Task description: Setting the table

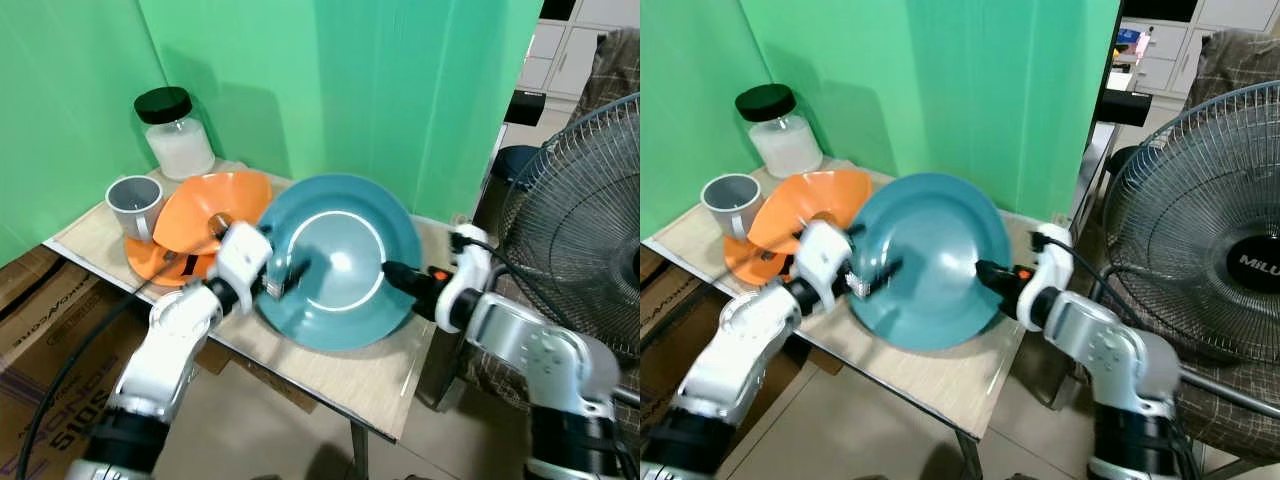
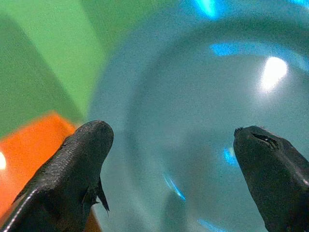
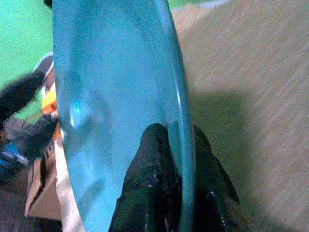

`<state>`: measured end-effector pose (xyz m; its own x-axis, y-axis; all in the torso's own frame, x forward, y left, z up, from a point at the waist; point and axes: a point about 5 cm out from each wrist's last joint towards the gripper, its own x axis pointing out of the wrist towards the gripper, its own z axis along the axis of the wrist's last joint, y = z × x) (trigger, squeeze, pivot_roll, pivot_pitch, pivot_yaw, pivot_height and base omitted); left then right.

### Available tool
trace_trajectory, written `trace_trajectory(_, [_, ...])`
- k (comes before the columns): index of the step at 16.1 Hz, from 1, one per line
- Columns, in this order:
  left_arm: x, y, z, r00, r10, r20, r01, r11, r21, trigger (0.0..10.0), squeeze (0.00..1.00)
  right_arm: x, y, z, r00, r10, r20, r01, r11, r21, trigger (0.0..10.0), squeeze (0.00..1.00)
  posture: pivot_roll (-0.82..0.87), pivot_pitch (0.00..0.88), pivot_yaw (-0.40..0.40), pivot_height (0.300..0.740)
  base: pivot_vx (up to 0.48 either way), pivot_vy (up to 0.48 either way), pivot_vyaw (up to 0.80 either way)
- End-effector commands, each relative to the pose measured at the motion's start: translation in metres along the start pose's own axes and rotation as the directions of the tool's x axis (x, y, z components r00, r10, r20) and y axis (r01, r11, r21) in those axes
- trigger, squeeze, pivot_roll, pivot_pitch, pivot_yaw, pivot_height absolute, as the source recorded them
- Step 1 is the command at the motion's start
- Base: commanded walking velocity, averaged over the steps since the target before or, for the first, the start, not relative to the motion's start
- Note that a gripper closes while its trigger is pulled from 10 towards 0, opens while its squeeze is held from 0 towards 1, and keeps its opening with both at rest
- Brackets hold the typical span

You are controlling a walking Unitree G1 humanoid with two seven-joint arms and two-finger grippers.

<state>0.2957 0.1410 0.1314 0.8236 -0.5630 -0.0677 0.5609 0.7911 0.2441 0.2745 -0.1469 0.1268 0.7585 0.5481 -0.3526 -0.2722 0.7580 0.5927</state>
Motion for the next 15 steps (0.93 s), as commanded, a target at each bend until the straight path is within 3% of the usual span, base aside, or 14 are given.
trace_trajectory(1, [0.000,0.007,0.010,0.999,0.029,0.036,-0.028,0.999,-0.015,10.0,0.00,-0.006,0.006,0.009,0.998,0.034,0.049,-0.033,0.999,-0.011,0.0,0.00,0.02,0.000,0.115,0.740,0.000,0.000,0.00])
trace_trajectory(5, [0.002,0.009,0.034,0.990,0.061,0.126,-0.053,0.997,-0.062,10.0,0.00,-0.035,0.005,0.025,0.982,0.019,0.189,-0.016,1.000,-0.018,0.0,0.00,0.02,0.000,0.107,0.740,0.000,0.000,0.00])
trace_trajectory(10, [-0.002,0.007,0.043,0.990,0.071,0.125,-0.064,0.996,-0.060,10.0,0.00,-0.060,0.010,0.041,0.944,0.024,0.328,0.018,0.992,-0.125,0.0,0.00,0.02,0.000,0.109,0.740,0.000,0.000,0.00])
trace_trajectory(13, [-0.013,0.010,0.040,0.984,0.156,0.088,-0.152,0.987,-0.054,10.0,0.00,-0.073,0.027,0.054,0.879,0.073,0.471,0.026,0.979,-0.200,0.0,0.00,0.02,0.000,0.121,0.740,0.000,0.000,0.00])
trace_trajectory(14, [-0.021,0.013,0.035,0.971,0.234,0.040,-0.230,0.969,-0.093,10.0,0.00,-0.074,0.039,0.054,0.841,0.090,0.533,0.041,0.973,-0.229,0.0,0.00,0.02,0.000,0.130,0.740,0.000,0.000,0.00])
trace_trajectory(15, [-0.025,0.015,0.034,0.959,0.281,0.029,-0.277,0.956,-0.094,10.0,0.00,-0.073,0.042,0.052,0.820,0.063,0.569,0.078,0.972,-0.220,10.0,0.00,0.03,0.000,0.128,0.740,0.000,0.000,0.00])
